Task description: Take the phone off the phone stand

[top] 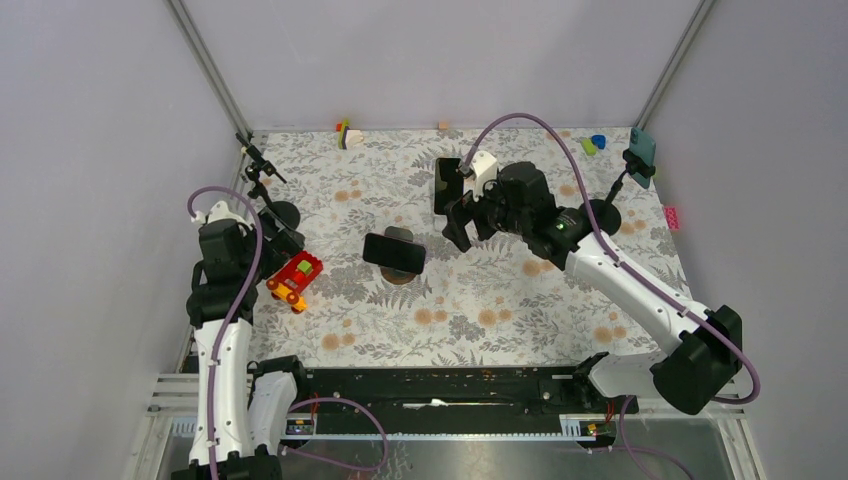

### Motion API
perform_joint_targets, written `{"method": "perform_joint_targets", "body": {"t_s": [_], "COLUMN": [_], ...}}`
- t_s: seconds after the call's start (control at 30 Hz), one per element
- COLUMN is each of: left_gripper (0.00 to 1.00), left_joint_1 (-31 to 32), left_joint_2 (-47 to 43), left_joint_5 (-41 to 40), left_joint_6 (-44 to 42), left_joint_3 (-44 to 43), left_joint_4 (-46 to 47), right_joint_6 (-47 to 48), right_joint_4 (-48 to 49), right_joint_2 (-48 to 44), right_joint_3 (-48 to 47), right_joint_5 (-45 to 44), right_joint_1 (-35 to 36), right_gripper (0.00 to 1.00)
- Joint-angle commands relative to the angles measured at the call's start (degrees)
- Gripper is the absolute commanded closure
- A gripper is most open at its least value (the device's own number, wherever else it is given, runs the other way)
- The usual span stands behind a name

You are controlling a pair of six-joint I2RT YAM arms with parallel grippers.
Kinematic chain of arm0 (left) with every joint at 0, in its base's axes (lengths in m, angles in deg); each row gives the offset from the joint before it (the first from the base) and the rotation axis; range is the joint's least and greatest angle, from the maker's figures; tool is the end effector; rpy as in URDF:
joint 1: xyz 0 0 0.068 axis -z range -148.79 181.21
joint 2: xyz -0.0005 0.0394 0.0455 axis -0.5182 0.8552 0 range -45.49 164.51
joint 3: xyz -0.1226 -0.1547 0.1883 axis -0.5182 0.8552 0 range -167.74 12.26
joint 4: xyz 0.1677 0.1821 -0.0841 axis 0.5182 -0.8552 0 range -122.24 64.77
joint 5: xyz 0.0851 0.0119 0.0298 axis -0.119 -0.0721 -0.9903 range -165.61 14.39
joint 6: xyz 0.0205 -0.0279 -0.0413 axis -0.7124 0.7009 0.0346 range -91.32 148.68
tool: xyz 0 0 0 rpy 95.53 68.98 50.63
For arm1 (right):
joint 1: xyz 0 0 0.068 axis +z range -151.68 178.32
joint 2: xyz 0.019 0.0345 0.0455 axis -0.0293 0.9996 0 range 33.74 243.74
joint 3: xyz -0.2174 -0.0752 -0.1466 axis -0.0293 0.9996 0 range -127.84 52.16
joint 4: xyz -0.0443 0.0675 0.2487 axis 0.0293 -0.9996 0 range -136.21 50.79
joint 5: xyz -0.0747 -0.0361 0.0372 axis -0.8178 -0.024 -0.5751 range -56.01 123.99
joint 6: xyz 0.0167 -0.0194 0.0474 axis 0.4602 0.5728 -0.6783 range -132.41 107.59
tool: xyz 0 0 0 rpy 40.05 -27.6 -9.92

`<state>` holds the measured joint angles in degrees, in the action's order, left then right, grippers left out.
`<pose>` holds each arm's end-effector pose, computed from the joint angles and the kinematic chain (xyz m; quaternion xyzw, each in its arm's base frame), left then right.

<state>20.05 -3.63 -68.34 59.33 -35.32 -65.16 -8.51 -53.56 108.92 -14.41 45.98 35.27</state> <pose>0.1496 0.0250 0.3123 -0.2870 0.8345 -0.1343 0.4507 0.2385 0.1886 0.3490 -0.3434 0.7569 0.2397 0.5017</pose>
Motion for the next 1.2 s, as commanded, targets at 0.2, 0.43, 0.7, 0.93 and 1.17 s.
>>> {"method": "perform_joint_targets", "body": {"t_s": [0.2, 0.43, 0.7, 0.93, 1.17], "left_gripper": [0.05, 0.05, 0.05, 0.05, 0.05], "left_joint_1": [0.1, 0.1, 0.1, 0.1, 0.1], "left_joint_2": [0.2, 0.6, 1.1, 1.3, 1.2], "left_joint_5": [-1.4, -1.1, -1.4, -1.4, -1.5], "left_joint_6": [-1.6, -1.6, -1.8, -1.8, -1.7], "left_joint_3": [2.0, 2.7, 2.5, 2.6, 2.7], "left_joint_4": [3.5, 3.8, 3.9, 3.9, 3.8], "right_joint_6": [2.1, 5.2, 13.3, 15.7, 19.5], "right_joint_4": [-7.6, -7.6, -5.9, -7.2, -14.8], "right_joint_2": [1.8, 4.4, 5.9, 11.6, 21.4], "right_joint_3": [-4.2, -6.1, -3.9, -8.0, -16.2], "right_joint_5": [-1.4, -8.0, -13.1, -21.6, -33.0], "right_joint_1": [-0.1, 7.4, 14.7, 19.3, 24.1], "right_gripper": [0.00, 0.01, 0.00, 0.00, 0.00]}}
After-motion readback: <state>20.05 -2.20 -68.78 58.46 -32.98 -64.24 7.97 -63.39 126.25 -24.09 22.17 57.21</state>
